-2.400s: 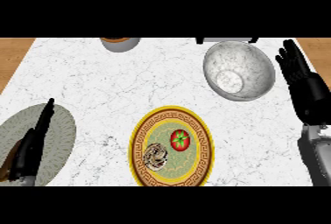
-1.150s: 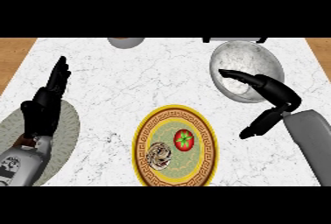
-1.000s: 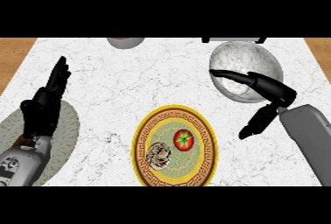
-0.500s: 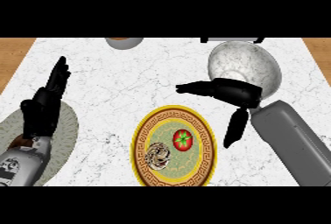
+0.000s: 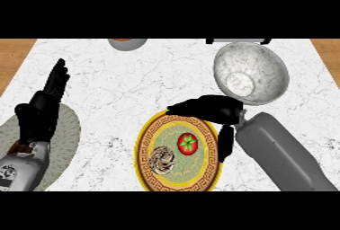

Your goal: Pick the tomato from the plate and place it in the bowl

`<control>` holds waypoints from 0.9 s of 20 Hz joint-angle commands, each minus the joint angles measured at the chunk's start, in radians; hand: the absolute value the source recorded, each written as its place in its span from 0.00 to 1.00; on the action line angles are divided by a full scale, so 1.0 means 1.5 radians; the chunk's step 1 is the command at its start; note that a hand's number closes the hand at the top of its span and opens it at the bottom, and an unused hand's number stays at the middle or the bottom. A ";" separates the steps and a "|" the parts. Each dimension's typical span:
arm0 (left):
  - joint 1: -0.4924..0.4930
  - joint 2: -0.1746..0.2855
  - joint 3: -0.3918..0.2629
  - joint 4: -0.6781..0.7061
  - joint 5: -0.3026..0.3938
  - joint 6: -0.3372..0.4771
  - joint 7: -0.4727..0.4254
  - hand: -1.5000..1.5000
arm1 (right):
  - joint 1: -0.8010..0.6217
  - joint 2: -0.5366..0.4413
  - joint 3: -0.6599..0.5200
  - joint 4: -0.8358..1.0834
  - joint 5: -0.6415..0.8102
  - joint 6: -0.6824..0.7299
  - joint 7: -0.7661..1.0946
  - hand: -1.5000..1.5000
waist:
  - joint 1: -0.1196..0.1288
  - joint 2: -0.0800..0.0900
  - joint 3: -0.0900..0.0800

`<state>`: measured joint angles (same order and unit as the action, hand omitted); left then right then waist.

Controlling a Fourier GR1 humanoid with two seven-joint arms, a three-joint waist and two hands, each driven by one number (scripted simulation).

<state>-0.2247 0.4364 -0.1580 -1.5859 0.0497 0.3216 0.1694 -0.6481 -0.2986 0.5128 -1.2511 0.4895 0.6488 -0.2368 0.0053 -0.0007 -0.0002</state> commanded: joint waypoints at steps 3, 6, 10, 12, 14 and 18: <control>-0.020 -0.021 0.008 0.001 -0.023 -0.006 0.021 0.50 | 0.005 0.088 0.039 0.065 0.090 -0.035 0.071 0.00 | 0.001 0.002 0.000; -0.030 -0.032 0.040 0.012 -0.037 -0.016 0.015 0.50 | 0.006 0.058 -0.007 0.041 0.102 0.008 0.042 0.00 | -0.002 0.001 0.000; 0.002 -0.037 0.049 -0.012 -0.034 -0.052 0.006 0.50 | 0.038 0.100 0.009 0.093 0.161 -0.054 0.009 0.00 | 0.000 0.001 0.000; -0.034 -0.071 0.024 0.020 -0.079 -0.020 0.015 0.50 | 0.019 0.110 0.013 0.159 0.185 -0.080 -0.037 0.00 | 0.000 0.002 0.000; 0.015 -0.053 0.055 -0.021 -0.059 -0.056 0.008 0.50 | -0.013 0.129 -0.018 0.171 0.190 -0.041 -0.023 0.00 | 0.001 0.001 0.000; -0.028 -0.071 0.060 0.005 -0.080 -0.054 0.017 0.50 | -0.023 0.157 -0.017 0.278 0.234 -0.114 -0.087 0.00 | 0.002 0.002 0.000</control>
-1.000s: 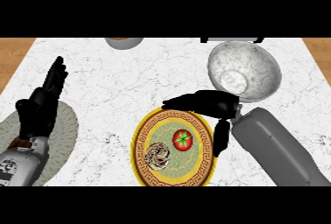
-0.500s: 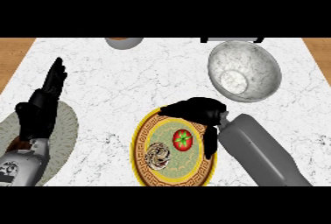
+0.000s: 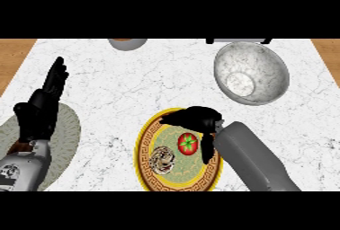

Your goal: Pick the tomato from the plate and place it in the bowl

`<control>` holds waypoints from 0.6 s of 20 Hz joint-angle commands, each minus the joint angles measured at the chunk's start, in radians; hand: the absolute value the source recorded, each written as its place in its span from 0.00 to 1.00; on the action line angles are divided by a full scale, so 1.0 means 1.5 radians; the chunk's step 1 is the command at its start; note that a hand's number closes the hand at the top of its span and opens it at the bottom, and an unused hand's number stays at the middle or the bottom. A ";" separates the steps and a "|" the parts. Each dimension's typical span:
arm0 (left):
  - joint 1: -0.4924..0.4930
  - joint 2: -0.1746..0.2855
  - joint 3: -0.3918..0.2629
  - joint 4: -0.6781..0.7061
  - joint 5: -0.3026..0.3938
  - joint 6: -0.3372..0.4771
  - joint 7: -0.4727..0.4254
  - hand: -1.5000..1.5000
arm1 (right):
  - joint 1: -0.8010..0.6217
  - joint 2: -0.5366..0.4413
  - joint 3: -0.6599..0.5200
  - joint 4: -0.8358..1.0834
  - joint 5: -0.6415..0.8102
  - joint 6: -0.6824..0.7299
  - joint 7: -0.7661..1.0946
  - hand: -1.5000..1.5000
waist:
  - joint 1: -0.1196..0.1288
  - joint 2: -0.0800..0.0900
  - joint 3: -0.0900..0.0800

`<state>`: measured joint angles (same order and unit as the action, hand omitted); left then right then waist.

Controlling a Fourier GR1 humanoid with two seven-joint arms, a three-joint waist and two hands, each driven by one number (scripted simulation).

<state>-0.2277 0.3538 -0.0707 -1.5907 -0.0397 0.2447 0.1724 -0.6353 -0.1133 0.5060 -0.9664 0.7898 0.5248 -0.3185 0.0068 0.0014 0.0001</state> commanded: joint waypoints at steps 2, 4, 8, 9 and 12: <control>-0.009 -0.015 0.018 0.001 -0.011 -0.023 0.017 0.50 | -0.023 0.062 -0.026 0.050 0.038 -0.012 0.010 0.00 | -0.001 0.000 0.000; 0.022 -0.048 -0.026 -0.037 -0.052 0.016 0.013 0.50 | 0.022 0.015 0.031 0.050 0.080 -0.053 -0.068 1.00 | 0.000 -0.001 0.000; 0.004 -0.038 0.026 0.028 -0.039 -0.012 -0.030 0.50 | 0.011 0.039 0.009 0.098 0.112 -0.123 -0.120 1.00 | -0.001 0.000 0.000; -0.033 -0.014 0.046 0.022 -0.023 -0.041 0.014 0.50 | 0.022 0.060 0.016 0.050 0.118 -0.101 -0.070 1.00 | -0.003 -0.001 0.000; 0.009 -0.044 0.037 0.019 -0.025 -0.045 -0.020 0.50 | 0.034 0.052 0.001 0.051 0.127 -0.097 -0.108 1.00 | -0.002 -0.001 0.000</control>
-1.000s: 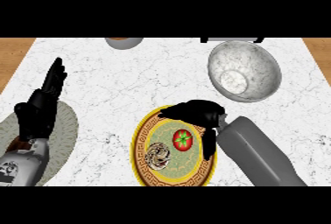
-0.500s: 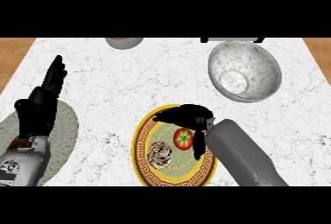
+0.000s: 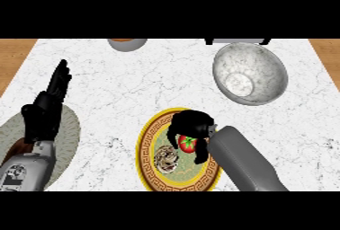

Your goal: Pick the tomato from the plate and place it in the bowl

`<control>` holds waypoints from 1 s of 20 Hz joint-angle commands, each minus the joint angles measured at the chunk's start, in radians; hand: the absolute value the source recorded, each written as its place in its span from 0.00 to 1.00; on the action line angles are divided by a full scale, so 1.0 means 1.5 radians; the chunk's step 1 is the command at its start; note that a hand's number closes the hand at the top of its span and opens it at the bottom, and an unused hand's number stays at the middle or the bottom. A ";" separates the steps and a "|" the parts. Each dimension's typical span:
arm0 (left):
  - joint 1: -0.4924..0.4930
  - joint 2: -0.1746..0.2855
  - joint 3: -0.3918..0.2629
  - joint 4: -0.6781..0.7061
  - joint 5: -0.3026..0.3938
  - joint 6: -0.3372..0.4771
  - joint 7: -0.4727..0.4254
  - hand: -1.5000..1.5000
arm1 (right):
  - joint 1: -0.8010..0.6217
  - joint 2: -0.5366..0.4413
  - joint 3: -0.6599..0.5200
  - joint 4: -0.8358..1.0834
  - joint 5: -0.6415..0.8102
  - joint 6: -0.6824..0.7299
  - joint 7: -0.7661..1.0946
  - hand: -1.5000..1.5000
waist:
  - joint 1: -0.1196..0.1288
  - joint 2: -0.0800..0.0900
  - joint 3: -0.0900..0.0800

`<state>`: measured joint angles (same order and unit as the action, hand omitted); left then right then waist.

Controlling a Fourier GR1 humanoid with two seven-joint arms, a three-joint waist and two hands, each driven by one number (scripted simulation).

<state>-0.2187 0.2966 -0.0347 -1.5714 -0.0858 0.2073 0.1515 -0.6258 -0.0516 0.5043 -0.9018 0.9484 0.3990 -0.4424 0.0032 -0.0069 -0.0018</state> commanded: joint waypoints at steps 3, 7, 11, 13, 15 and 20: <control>0.024 -0.010 0.012 -0.018 -0.012 -0.020 -0.012 0.50 | 0.067 0.002 -0.004 -0.045 0.024 -0.008 -0.033 1.00 | -0.001 0.004 0.001; 0.021 -0.035 -0.005 -0.047 -0.038 -0.006 0.028 0.50 | 0.048 -0.006 -0.040 -0.060 0.015 0.010 -0.067 1.00 | 0.000 0.004 0.001; -0.007 -0.026 -0.002 0.000 -0.025 -0.019 0.005 0.50 | 0.029 0.033 -0.081 -0.033 -0.063 -0.084 0.234 1.00 | 0.020 0.007 0.001; -0.014 -0.020 0.005 0.000 -0.019 -0.025 0.010 0.50 | 0.011 0.034 -0.127 -0.030 -0.071 -0.120 0.331 1.00 | 0.022 0.005 0.000; -0.023 -0.022 0.000 -0.003 -0.016 -0.030 0.018 0.50 | -0.003 0.034 -0.151 -0.024 -0.083 -0.164 0.412 1.00 | 0.033 0.007 0.001; -0.033 -0.034 -0.017 0.013 -0.024 -0.031 0.011 0.50 | -0.061 0.034 -0.159 -0.088 -0.164 -0.328 0.580 1.00 | 0.063 0.006 0.002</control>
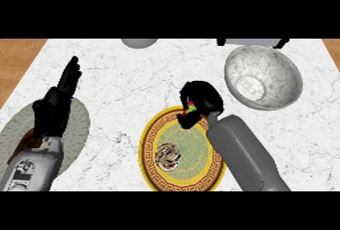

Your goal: Pick the tomato from the plate and place it in the bowl

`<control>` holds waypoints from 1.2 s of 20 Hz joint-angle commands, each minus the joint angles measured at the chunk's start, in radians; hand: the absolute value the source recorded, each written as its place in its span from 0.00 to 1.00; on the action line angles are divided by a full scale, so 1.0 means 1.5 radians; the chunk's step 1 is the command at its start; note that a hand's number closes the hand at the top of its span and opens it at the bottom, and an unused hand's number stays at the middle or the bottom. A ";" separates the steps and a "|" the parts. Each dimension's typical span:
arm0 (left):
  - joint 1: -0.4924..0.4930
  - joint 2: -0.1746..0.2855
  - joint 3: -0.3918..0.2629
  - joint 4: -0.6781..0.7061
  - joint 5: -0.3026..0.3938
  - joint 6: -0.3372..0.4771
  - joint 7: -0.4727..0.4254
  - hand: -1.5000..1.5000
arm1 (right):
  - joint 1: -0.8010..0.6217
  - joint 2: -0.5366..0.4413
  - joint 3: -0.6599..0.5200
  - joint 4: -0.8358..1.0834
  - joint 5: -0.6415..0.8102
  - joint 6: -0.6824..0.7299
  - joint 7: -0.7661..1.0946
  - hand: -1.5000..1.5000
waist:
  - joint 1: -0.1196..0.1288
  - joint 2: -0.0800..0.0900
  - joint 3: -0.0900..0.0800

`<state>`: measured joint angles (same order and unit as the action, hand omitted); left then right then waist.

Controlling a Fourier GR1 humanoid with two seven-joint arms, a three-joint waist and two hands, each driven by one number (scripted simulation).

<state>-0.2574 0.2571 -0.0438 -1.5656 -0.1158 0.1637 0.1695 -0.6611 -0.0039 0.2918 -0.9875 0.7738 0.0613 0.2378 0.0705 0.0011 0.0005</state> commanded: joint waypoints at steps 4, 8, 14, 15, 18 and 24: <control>-0.024 -0.014 -0.018 0.012 0.000 -0.009 0.001 0.50 | -0.115 0.003 0.012 -0.064 -0.047 -0.246 0.269 1.00 | 0.028 -0.002 -0.001; -0.022 -0.011 -0.016 0.016 -0.002 -0.011 -0.005 0.50 | -0.188 0.003 0.062 -0.048 0.001 -0.362 0.443 1.00 | 0.032 -0.001 -0.003; -0.049 -0.005 0.009 0.050 -0.001 -0.004 -0.008 0.50 | -0.275 0.003 0.149 0.006 0.086 -0.454 0.674 1.00 | -0.002 0.003 -0.003; -0.040 -0.010 -0.008 0.014 -0.013 0.001 0.017 0.50 | -0.292 0.002 0.148 0.029 0.095 -0.461 0.696 1.00 | 0.003 0.001 -0.002; 0.001 0.006 0.027 0.041 0.005 -0.006 -0.030 0.50 | -0.260 0.002 0.149 0.028 0.120 -0.515 0.693 1.00 | -0.014 0.002 -0.002; 0.022 0.001 0.021 0.000 -0.003 0.002 -0.019 0.50 | -0.245 0.002 0.039 0.065 0.181 -0.561 0.622 1.00 | -0.038 0.000 0.000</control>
<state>-0.2449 0.2588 -0.0188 -1.5587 -0.1208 0.1647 0.1535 -1.0455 -0.0085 0.4078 -0.9234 0.9892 -0.6411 1.0629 0.0320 -0.0001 -0.0010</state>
